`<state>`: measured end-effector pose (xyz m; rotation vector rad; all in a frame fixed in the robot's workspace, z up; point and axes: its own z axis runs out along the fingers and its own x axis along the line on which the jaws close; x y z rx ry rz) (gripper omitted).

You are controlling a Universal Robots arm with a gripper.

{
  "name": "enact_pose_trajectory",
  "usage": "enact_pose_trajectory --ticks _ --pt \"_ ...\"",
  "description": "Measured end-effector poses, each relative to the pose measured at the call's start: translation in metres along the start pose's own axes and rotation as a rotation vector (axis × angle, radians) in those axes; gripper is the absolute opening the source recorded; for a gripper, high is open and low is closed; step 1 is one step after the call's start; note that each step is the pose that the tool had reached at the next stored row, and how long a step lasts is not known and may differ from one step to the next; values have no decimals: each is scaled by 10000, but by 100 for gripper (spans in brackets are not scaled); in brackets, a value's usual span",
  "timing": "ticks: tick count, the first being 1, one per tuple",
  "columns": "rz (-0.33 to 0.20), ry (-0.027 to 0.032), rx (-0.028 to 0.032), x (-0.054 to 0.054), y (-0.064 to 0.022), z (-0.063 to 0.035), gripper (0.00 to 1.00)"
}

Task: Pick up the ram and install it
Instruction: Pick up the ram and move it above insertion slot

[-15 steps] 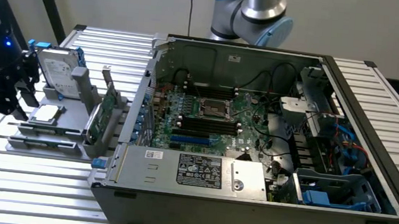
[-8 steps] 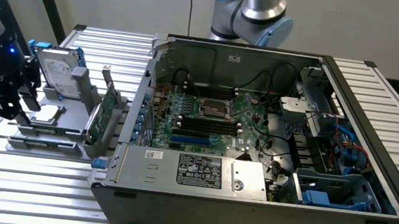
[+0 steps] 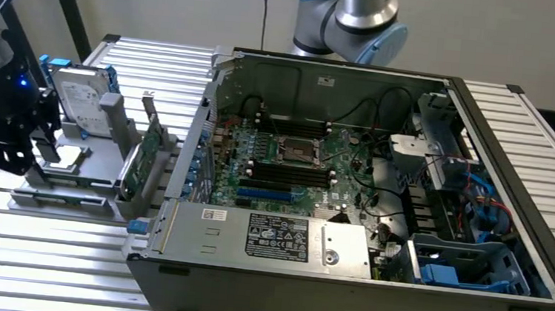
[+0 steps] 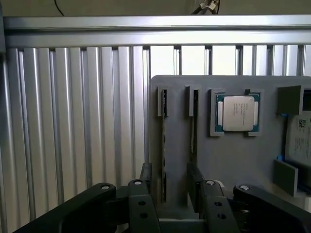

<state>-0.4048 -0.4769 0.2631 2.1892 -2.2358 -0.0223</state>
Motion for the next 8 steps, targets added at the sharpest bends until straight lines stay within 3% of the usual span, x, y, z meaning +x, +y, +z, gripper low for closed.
enact_pose_trajectory --ticks 8 --pt "-74 1 1 4 -8 146 42"
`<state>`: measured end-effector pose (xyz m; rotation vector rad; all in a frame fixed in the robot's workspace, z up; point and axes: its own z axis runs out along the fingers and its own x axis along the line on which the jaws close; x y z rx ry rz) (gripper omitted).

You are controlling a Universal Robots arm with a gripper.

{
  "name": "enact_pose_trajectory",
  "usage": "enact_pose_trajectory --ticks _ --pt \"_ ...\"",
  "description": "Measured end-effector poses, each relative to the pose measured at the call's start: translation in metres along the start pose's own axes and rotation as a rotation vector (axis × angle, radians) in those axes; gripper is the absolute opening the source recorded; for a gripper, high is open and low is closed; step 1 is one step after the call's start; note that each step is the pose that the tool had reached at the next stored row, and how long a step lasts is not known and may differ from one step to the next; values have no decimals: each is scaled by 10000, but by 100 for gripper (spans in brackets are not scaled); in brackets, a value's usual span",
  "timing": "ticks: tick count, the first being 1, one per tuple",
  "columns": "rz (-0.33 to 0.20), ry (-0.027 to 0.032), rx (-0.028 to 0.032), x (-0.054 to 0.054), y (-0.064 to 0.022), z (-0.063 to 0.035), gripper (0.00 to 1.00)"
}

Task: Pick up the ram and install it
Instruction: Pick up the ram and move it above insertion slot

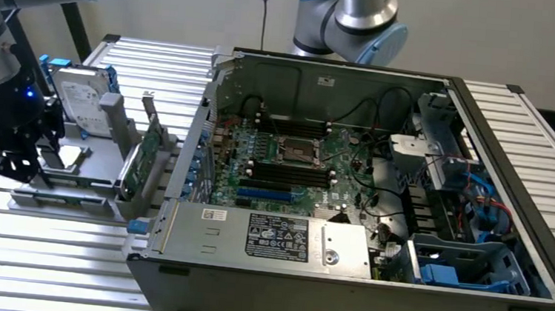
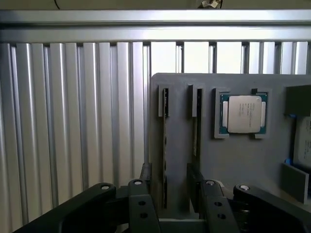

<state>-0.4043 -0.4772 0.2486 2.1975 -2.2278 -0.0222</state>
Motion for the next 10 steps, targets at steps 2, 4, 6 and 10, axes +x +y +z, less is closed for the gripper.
enact_pose_trajectory --ticks 2,4,6,10 --pt "-21 2 -3 0 -2 35 42" --pt "-34 2 -1 0 -3 72 42" --pt "-43 1 -1 0 -4 108 42" --pt "-59 2 -2 1 -5 181 42"
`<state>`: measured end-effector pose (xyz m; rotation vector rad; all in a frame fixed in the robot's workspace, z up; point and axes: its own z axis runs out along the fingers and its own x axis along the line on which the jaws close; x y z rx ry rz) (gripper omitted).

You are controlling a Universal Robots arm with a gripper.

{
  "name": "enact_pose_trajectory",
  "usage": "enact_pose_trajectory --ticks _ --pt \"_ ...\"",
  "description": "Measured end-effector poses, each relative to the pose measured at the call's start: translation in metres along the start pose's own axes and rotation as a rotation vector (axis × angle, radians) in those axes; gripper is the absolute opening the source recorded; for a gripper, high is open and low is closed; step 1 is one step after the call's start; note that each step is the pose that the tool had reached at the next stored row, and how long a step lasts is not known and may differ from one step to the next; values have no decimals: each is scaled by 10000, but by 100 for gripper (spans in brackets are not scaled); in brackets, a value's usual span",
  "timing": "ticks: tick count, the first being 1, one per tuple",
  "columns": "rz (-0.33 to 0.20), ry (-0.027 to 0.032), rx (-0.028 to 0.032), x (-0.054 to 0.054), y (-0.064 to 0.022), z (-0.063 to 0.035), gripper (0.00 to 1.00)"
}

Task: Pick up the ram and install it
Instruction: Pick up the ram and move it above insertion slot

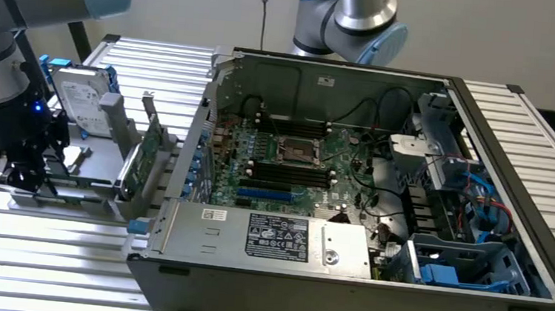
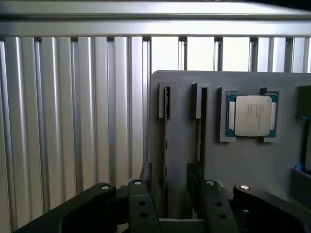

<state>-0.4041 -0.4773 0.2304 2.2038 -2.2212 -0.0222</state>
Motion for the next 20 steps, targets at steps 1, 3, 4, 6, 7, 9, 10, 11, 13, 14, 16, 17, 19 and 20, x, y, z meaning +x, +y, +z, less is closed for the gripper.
enact_pose_trajectory --ticks 1,3,4,6,7,9,10,11,13,14,16,17,19,20 --pt "-4 0 0 0 0 18 42" --pt "-13 -1 1 0 -1 55 42" --pt "-18 0 1 0 -1 73 42" --pt "-29 0 0 3 -2 109 42" --pt "-34 1 0 4 -3 126 42" --pt "-45 1 0 9 -4 163 42" --pt "-51 2 -1 14 -5 181 42" --pt "-52 1 -1 21 -5 200 42" --pt "-54 1 0 36 -6 236 42" --pt "-54 -1 1 44 -6 255 42" --pt "-56 -14 2 59 -8 291 42" --pt "-56 -27 1 64 -8 309 42" --pt "-56 -83 -2 69 -10 327 42" --pt "-57 -123 -2 69 -10 329 42"
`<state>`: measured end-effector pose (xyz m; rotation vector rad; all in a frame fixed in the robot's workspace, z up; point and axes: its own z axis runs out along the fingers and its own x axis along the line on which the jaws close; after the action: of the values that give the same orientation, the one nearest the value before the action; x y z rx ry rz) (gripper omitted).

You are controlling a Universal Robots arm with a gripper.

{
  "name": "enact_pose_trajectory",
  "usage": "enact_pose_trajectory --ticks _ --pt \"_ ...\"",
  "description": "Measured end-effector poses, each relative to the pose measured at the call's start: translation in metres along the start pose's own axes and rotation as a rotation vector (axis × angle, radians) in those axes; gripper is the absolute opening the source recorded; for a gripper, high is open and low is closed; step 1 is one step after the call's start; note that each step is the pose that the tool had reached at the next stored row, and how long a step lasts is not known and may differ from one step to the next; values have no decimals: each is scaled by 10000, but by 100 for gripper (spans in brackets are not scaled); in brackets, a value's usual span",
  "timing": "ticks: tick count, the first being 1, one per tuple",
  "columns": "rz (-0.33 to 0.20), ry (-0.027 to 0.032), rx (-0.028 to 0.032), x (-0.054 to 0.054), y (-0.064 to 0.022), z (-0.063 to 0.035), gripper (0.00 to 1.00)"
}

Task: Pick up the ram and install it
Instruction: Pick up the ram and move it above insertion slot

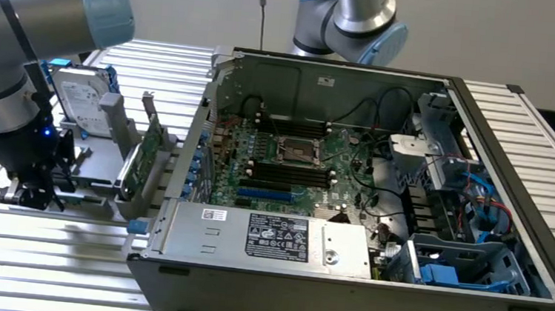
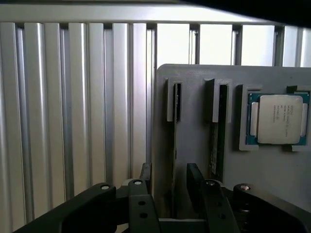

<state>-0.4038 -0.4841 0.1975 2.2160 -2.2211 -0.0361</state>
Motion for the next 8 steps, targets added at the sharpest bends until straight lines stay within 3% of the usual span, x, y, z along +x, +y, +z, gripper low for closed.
enact_pose_trajectory --ticks 2,4,8 --pt "-3 -106 -3 0 -1 2 42" --pt "-3 -208 -45 1 -1 3 42" --pt "-1 -297 -221 8 -1 5 42"
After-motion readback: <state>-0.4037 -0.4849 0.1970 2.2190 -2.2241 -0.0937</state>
